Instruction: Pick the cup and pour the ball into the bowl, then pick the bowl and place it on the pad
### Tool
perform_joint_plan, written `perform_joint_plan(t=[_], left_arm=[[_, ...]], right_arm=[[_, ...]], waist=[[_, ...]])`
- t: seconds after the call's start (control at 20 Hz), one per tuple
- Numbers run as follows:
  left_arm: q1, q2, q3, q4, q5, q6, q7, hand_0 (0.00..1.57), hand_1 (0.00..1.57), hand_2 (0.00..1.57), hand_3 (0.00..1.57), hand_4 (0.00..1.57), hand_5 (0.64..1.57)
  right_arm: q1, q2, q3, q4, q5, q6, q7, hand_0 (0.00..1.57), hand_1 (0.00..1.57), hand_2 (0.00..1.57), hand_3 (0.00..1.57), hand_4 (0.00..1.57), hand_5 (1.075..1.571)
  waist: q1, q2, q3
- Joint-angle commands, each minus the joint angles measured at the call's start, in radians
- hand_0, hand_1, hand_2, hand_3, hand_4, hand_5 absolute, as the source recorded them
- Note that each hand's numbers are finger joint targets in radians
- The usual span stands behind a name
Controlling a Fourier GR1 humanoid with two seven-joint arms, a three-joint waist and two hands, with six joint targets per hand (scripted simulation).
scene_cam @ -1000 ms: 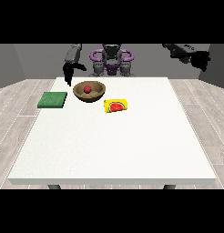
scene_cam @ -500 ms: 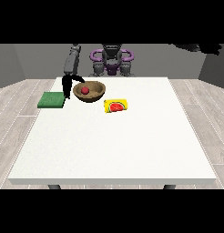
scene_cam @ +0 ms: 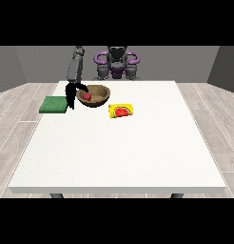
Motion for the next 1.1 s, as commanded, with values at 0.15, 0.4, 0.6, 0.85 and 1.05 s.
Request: perform_joint_plan(t=[0.15, 0.4, 0.6, 0.85, 1.05], left_arm=[[-0.026, 0.0, -0.005, -0.053, 0.018, 0.019, 0.023, 0.0, 0.0, 0.0, 0.0, 0.0, 1.529], [-0.055, 0.04, 0.004, -0.033, 0.028, 0.007, 0.047, 0.0, 0.0, 0.0, 0.0, 0.0, 1.537], [-0.099, 0.04, -0.005, -0.037, 0.049, -0.019, 0.064, 0.0, 0.0, 0.0, 0.0, 0.0, 1.54], [-0.096, 0.043, -0.003, -0.016, 0.05, -0.028, 0.053, 0.0, 0.0, 0.0, 0.0, 0.0, 1.538], [-0.098, 0.049, 0.006, -0.031, 0.075, -0.051, 0.064, 0.0, 0.0, 0.0, 0.0, 0.0, 1.537]], right_arm=[[-0.053, 0.002, -0.017, 0.131, 0.021, -0.026, -0.095, 0.0, 0.0, 0.0, 0.0, 0.31, 1.567], [-0.031, 0.034, 0.014, 0.122, 0.038, -0.041, -0.087, 0.0, 0.0, 0.0, 0.0, 0.31, 1.57], [-0.113, 0.09, 0.026, 0.113, 0.058, -0.148, -0.06, 0.0, 0.0, 0.0, 0.0, 0.43, 1.569], [-0.091, 0.096, 0.079, 0.108, 0.055, -0.237, -0.031, 0.0, 0.0, 0.0, 0.0, 0.42, 1.57], [-0.016, 0.086, 0.064, 0.126, 0.104, -0.281, 0.018, 1.57, 1.57, 1.57, 0.86, 0.87, 1.421]], waist=[[0.038, 0.059, 0.0105], [0.021, 0.062, 0.0098], [0.076, 0.085, 0.0095], [0.086, 0.064, 0.0093], [0.107, 0.07, 0.008]])
